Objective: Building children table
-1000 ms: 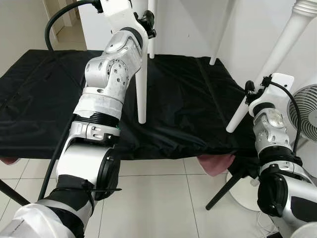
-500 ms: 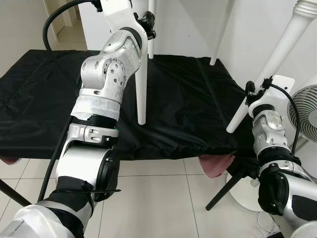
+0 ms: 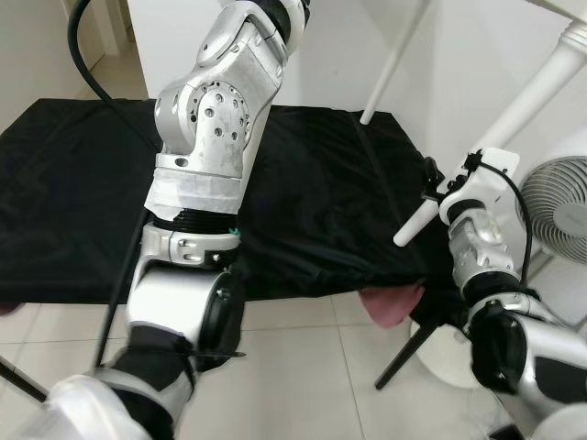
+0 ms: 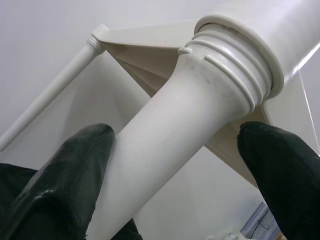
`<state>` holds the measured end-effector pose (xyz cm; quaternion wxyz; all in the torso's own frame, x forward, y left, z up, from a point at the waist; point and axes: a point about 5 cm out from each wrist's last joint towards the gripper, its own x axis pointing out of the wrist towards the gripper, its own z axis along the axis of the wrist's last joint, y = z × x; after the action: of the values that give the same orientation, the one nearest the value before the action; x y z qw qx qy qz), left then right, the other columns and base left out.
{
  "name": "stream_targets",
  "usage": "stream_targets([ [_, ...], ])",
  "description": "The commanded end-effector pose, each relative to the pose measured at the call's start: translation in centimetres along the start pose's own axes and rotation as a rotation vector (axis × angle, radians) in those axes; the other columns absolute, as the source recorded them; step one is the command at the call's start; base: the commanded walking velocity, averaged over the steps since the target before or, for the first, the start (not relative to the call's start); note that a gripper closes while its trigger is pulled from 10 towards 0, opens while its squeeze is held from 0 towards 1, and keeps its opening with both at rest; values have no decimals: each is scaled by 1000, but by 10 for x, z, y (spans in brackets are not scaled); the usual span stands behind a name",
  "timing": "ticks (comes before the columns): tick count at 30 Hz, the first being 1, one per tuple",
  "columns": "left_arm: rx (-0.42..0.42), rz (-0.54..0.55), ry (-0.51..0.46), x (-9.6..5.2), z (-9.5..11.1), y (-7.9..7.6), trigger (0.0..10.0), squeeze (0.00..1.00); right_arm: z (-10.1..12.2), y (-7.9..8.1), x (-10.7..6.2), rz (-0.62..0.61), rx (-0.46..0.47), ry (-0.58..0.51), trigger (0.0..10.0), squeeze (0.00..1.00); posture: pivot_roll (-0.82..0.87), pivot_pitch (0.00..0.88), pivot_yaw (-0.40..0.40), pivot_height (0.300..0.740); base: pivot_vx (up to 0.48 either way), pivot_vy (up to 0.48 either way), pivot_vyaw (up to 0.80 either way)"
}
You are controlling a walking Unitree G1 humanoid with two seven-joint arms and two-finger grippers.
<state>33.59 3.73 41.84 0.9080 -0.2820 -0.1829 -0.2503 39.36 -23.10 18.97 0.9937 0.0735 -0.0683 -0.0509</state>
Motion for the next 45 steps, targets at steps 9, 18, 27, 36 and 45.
stream_targets([
  [9,-23,-332,91,-1,-18,-42,10000,1000,-34,37,-7,163,12,147,10000,1000,65,0,-110,740,0,0,0],
  [18,-23,-332,91,-1,-18,-42,10000,1000,-34,37,-7,163,12,147,10000,1000,65,0,-110,740,0,0,0],
  [27,-23,-332,91,-1,-18,-42,10000,1000,-34,37,-7,163,12,147,10000,1000,65,0,-110,740,0,0,0],
  [36,-23,-332,91,-1,-18,-42,10000,1000,-34,37,-7,163,12,147,10000,1000,65,0,-110,740,0,0,0],
  [45,-23,-332,91,-1,-18,-42,10000,1000,-34,37,-7,163,12,147,10000,1000,65,0,-110,740,0,0,0],
])
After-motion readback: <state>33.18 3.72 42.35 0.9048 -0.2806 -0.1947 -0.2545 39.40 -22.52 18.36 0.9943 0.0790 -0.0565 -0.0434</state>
